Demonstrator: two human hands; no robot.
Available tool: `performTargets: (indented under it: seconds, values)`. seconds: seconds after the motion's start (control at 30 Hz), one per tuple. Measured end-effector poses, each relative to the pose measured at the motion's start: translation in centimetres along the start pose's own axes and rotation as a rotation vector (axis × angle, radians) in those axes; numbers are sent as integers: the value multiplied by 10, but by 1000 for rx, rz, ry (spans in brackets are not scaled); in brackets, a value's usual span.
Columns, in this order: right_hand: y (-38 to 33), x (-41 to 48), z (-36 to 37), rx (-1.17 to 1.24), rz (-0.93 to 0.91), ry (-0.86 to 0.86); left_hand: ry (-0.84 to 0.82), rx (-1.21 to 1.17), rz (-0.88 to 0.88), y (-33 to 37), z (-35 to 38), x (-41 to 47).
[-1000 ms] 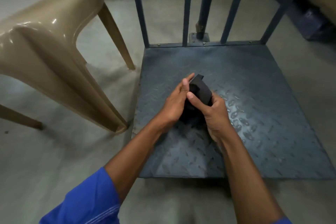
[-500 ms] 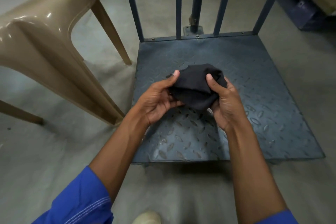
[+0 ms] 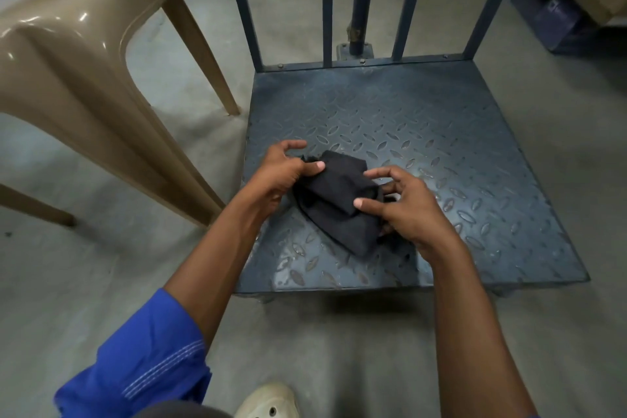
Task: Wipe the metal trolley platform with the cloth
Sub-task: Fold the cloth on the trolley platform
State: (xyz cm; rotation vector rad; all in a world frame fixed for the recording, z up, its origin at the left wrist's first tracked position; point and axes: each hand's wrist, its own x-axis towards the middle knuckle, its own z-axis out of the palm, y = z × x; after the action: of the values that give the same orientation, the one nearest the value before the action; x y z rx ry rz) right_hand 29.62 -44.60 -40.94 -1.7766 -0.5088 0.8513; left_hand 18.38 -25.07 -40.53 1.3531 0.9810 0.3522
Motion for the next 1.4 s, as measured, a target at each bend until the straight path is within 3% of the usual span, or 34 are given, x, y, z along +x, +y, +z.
performTargets:
  seconds: [0.13,0.23,0.33,0.4,0.53,0.6,0.7,0.77,0.87,1.0,1.13,1.3,1.4]
  values:
    - [0,-1,3,-185,-20,44,5,249,184,-2,-9,1]
    - [-6,0,4,-372,-44,161,-157,470,363,-7,-22,-8]
    - [-9,1,3,-348,-76,176,-252,807,506,-11,-28,-17]
    - [-12,0,5,-282,-64,126,-154,895,633,-14,-24,-16]
    - [-9,1,12,-195,-44,96,103,819,874,-24,-16,-9]
    - [-9,0,18,1,-22,79,287,731,812,-25,-9,-16]
    - [-16,-6,25,332,8,37,453,577,547,-22,3,-31]
    - [-21,-9,28,467,10,5,441,515,370,-21,6,-33]
    - [-29,-12,30,614,9,-62,219,242,187,-19,8,-31]
    - [-33,-11,32,683,3,-76,-144,-19,203,-9,9,-41]
    - [-28,-7,33,583,-79,100,-371,-82,176,-3,5,-51]
    - [-25,-5,31,462,-193,236,-192,271,433,-2,5,-48]
    - [-29,-5,30,482,-232,236,-116,422,560,9,4,-51]
